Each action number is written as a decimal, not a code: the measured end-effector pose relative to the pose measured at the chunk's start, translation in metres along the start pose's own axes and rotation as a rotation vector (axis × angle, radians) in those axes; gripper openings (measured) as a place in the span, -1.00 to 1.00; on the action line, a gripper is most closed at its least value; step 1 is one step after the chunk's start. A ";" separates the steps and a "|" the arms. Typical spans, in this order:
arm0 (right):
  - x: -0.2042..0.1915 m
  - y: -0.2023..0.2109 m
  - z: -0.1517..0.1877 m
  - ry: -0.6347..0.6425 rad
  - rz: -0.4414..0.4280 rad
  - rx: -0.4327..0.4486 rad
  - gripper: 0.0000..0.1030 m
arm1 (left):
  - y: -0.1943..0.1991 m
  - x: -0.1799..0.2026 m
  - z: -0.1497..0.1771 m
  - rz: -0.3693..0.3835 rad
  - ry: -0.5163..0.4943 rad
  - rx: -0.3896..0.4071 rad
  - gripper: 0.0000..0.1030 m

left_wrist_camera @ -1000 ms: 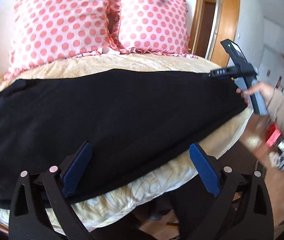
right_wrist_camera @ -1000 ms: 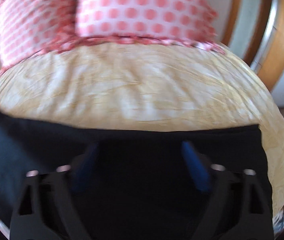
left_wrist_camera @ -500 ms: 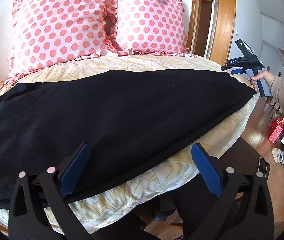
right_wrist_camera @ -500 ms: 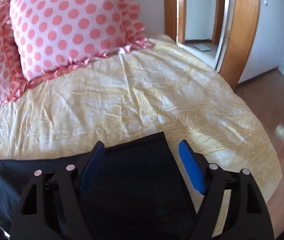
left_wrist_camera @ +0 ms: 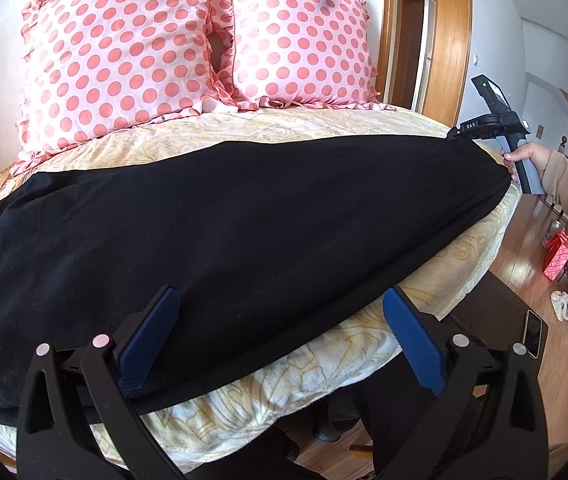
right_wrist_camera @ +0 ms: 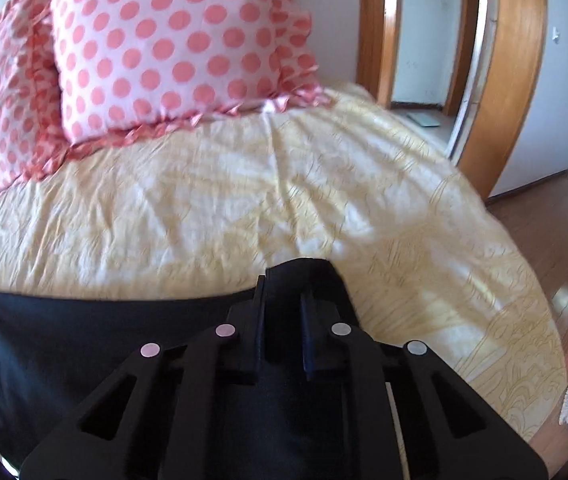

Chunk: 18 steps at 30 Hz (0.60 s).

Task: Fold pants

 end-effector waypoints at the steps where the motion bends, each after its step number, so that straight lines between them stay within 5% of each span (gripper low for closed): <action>1: 0.001 -0.008 0.002 -0.001 0.021 -0.036 -0.71 | 0.000 -0.001 0.000 0.004 0.006 0.000 0.96; 3: 0.004 -0.008 0.003 0.004 0.057 -0.026 -0.58 | 0.001 -0.002 0.000 0.016 0.016 0.003 0.96; 5: 0.012 -0.004 0.006 -0.003 0.144 -0.026 -0.10 | 0.002 -0.003 0.000 0.024 0.023 0.005 0.96; 8: 0.035 0.019 0.015 -0.068 0.232 0.000 0.00 | 0.002 -0.003 0.000 0.029 0.023 0.007 0.96; 18: 0.086 0.070 0.103 -0.449 0.043 0.001 0.06 | 0.003 -0.003 0.001 0.036 0.018 0.029 0.96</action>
Point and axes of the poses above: each gripper's, at about its wrist camera, not at the fingertips, and y roughly against the way its jaws point, x to its right, z to its underside, the point moved 5 cm from there along -y, roughly the way its jaws point, and after that the axes turned 5 degrees about -x, right-handed, at the moved point
